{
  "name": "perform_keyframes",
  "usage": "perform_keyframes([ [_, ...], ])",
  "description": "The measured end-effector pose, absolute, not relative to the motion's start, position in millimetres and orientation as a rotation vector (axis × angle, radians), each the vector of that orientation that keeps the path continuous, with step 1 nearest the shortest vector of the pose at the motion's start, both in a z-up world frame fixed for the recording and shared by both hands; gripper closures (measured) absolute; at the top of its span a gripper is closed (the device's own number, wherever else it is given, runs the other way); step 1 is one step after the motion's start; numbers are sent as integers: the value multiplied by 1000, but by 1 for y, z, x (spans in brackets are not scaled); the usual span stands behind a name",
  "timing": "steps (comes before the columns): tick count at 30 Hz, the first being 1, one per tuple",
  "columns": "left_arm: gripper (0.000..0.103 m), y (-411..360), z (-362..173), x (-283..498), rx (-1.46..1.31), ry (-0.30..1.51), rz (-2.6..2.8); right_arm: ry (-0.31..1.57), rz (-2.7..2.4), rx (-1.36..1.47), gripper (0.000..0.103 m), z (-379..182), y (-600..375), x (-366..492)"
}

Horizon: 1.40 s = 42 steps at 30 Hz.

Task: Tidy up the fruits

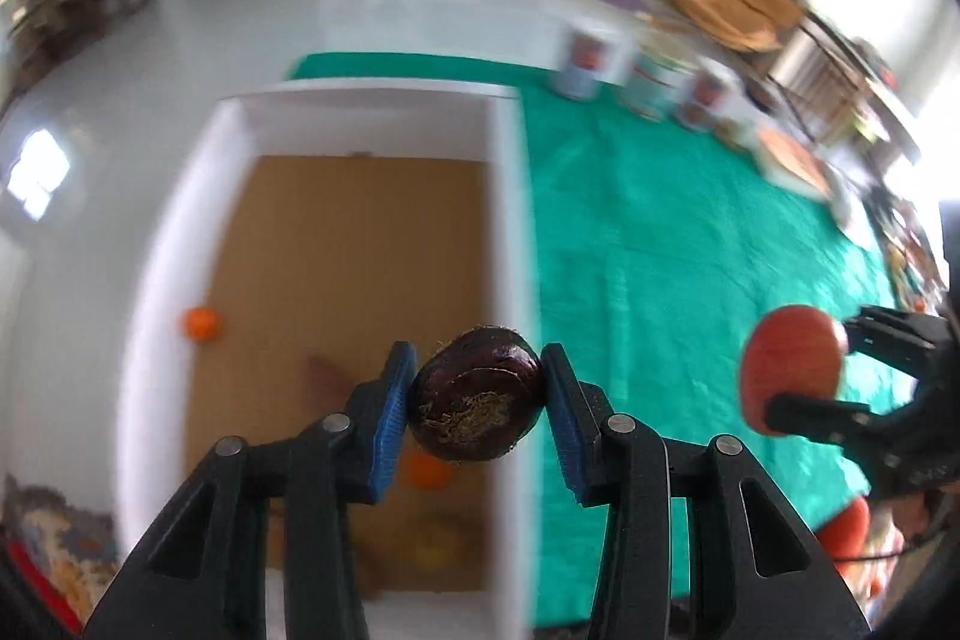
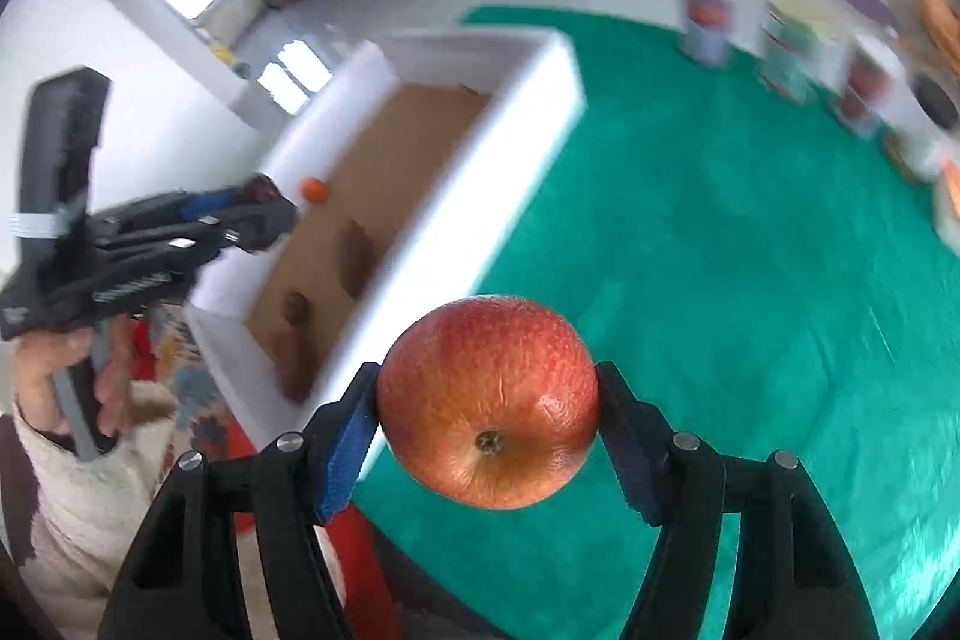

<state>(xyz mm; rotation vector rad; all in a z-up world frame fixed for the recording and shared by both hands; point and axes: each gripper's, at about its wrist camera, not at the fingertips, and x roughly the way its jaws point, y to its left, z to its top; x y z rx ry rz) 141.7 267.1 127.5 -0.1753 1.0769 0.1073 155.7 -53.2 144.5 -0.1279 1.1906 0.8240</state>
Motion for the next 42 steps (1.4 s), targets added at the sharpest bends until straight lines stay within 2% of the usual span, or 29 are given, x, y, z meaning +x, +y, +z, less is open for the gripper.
perform_keyframes([
  [5, 59, 352, 78, 130, -240, 1126, 330, 1133, 930, -206, 34, 125, 76, 160],
  [9, 59, 375, 32, 136, -282, 1202, 408, 1153, 885, -315, 34, 80, 150, 177],
  [14, 59, 385, -9, 153, -295, 1264, 431, 1196, 758, -456, 34, 27, 184, 197],
  [17, 57, 387, -21, 161, -304, 1272, 436, 1171, 735, -521, 32, 18, 186, 201],
  [18, 52, 384, -22, 163, -299, 1272, 427, 1170, 755, -508, 32, 19, 184, 204],
  [19, 43, 381, -23, 162, -290, 1269, 422, 1174, 766, -489, 32, 21, 183, 206],
  [21, 36, 378, -17, 157, -279, 1242, 419, 1148, 759, -461, 30, 31, 178, 209],
  [23, 34, 373, 0, 148, -281, 1186, 414, 1109, 767, -437, 23, 50, 171, 206],
  [28, 6, 353, 75, 108, -200, 954, 477, 987, 816, -388, 5, 118, 152, 185],
  [29, 4, 344, 93, 95, -149, 894, 521, 961, 824, -384, 3, 130, 148, 179],
  [32, 1, 316, 128, 60, 2, 741, 678, 885, 840, -386, 0, 165, 123, 150],
  [34, 1, 305, 136, 43, 4, 716, 732, 850, 850, -390, 0, 175, 108, 132],
  [38, 1, 301, 133, 25, -122, 761, 635, 829, 841, -375, 0, 176, 90, 99],
  [42, 1, 296, 125, 8, -107, 771, 698, 833, 820, -347, 0, 172, 81, 80],
])
